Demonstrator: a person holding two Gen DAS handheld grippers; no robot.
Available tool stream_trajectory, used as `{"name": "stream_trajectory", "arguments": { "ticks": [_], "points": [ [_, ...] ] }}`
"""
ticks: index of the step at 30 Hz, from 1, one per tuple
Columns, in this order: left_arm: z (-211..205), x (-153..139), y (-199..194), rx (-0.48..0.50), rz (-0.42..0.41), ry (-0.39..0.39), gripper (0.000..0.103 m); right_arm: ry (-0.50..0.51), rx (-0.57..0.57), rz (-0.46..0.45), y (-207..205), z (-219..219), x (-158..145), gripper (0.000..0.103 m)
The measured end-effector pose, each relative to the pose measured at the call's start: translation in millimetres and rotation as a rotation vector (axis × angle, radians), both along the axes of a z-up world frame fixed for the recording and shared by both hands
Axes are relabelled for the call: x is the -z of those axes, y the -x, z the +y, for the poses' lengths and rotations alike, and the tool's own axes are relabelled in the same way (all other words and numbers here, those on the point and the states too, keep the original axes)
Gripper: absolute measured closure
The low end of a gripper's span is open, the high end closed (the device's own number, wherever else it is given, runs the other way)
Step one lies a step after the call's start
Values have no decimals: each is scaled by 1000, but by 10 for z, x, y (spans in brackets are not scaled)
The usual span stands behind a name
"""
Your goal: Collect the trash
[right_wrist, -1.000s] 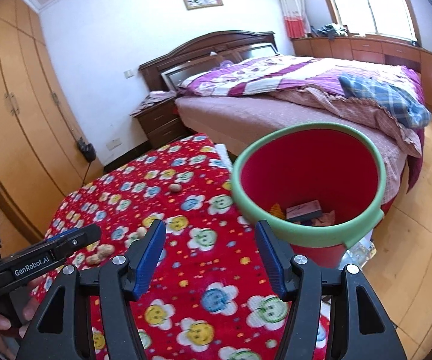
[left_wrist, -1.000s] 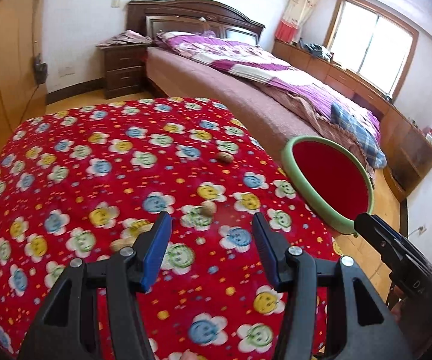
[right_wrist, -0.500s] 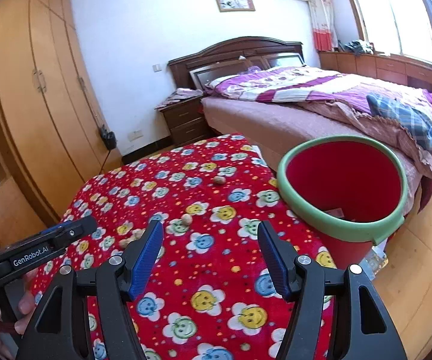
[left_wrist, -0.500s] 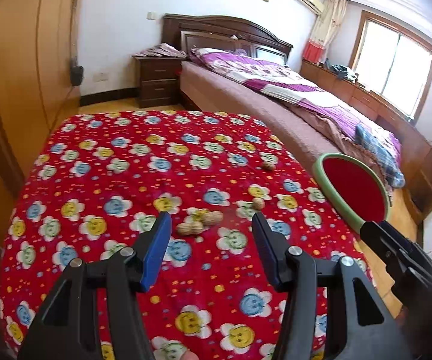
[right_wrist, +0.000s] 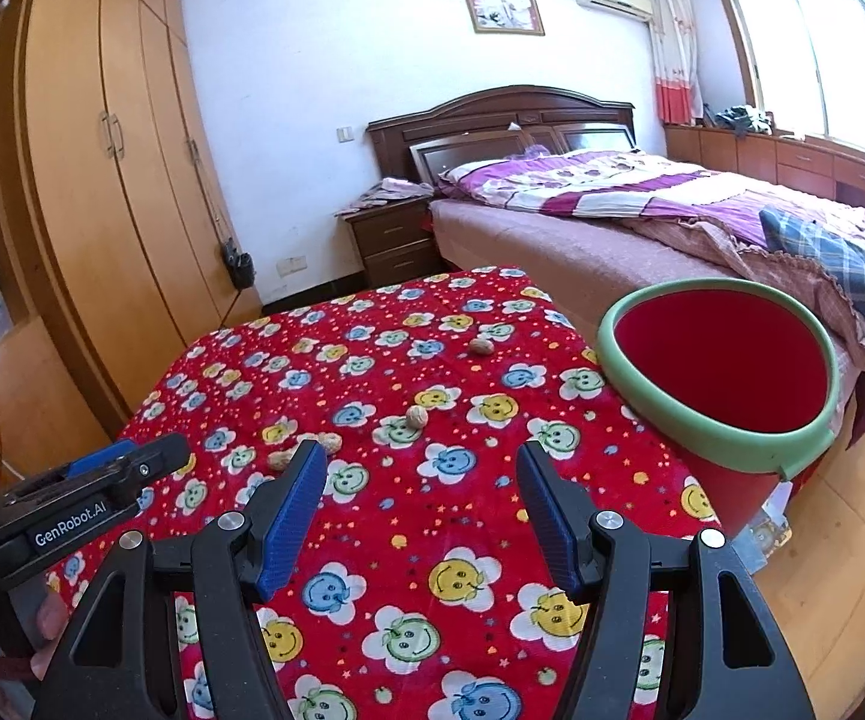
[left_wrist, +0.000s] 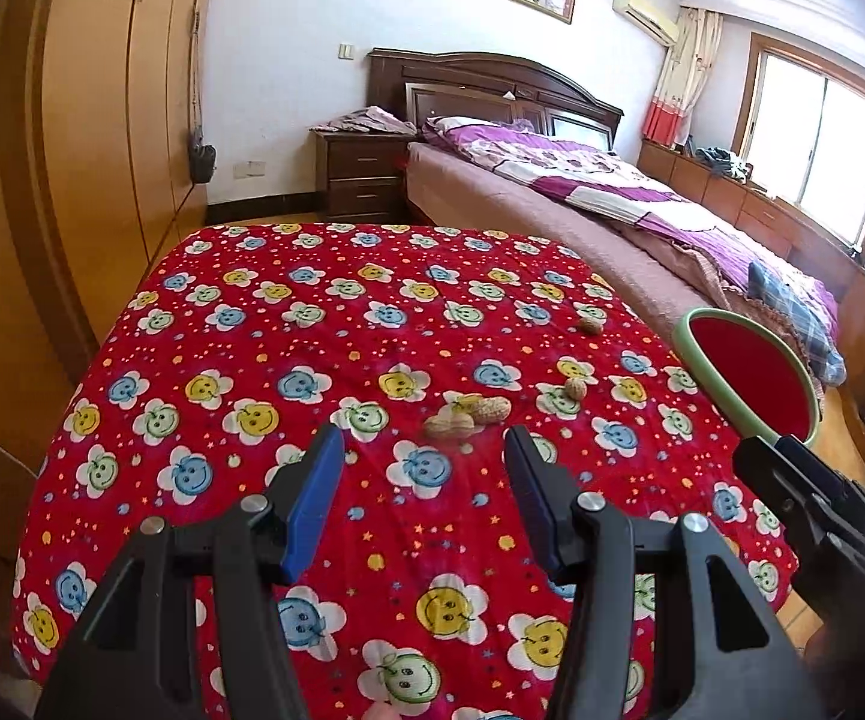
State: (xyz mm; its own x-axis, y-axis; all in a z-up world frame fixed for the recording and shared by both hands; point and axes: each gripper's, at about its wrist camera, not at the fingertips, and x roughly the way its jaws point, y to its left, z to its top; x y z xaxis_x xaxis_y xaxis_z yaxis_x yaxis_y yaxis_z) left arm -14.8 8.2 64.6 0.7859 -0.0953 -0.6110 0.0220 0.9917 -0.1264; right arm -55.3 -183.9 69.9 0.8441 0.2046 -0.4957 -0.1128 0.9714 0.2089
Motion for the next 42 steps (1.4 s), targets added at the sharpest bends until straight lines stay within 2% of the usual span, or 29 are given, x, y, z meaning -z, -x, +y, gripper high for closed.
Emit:
{"name": "stream_trajectory", "arguments": {
  "ticks": [14,42],
  "points": [
    [-116,124,22,-4,-4,-37,47,5,22,18,94,-9,132,36],
    [-123,130,13,-6,-4,-39,47,0,25,41,87,-6,194,36]
  ]
}}
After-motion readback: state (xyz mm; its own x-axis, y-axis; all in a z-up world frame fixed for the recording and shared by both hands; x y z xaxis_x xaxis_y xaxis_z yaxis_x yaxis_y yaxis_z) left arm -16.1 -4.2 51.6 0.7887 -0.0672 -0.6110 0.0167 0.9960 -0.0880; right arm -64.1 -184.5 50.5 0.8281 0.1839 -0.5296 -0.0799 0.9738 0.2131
